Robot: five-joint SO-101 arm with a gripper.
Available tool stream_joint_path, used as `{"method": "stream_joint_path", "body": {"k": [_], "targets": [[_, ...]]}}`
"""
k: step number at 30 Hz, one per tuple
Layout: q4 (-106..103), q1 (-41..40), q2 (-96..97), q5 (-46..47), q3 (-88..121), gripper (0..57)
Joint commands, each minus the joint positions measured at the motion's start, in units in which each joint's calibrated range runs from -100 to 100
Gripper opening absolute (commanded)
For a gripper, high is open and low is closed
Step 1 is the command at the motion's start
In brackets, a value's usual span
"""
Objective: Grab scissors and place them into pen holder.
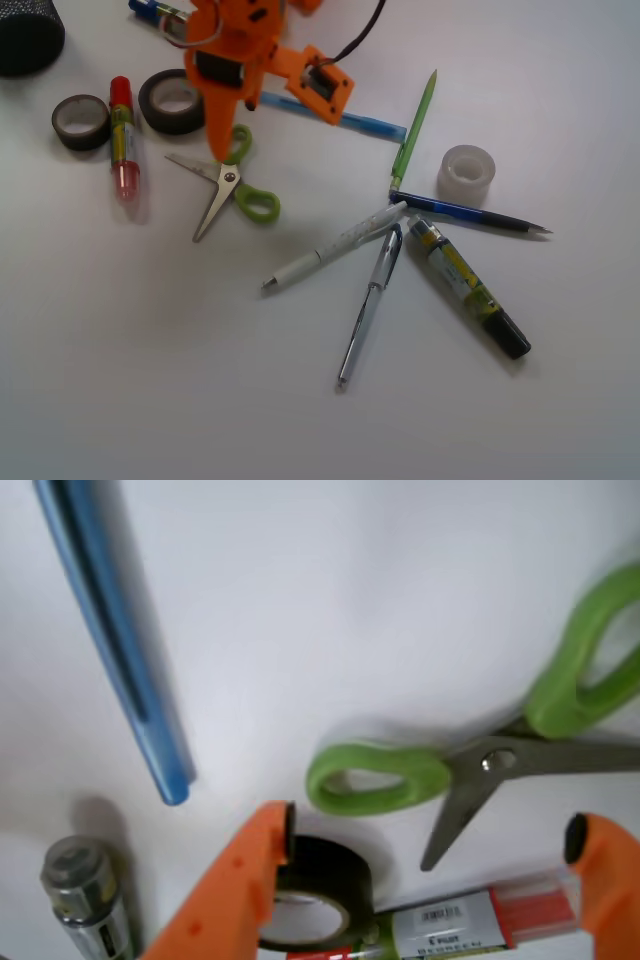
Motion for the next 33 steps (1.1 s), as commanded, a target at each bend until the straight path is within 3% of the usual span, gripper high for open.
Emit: {"method": "stream_joint_path", "body": {"k": [1, 9, 23, 33], "targets": [[-4.9, -4.3, -1.0, 1.1, 1.2, 30.7], [-7.2, -2.7, -0.4, 5.8, 2.2, 31.3], [-11.0, -2.3, 0.0, 5.0, 4.8, 31.0], [-9.3, -5.7, 14.9, 2.9, -7.0, 30.9]]}}
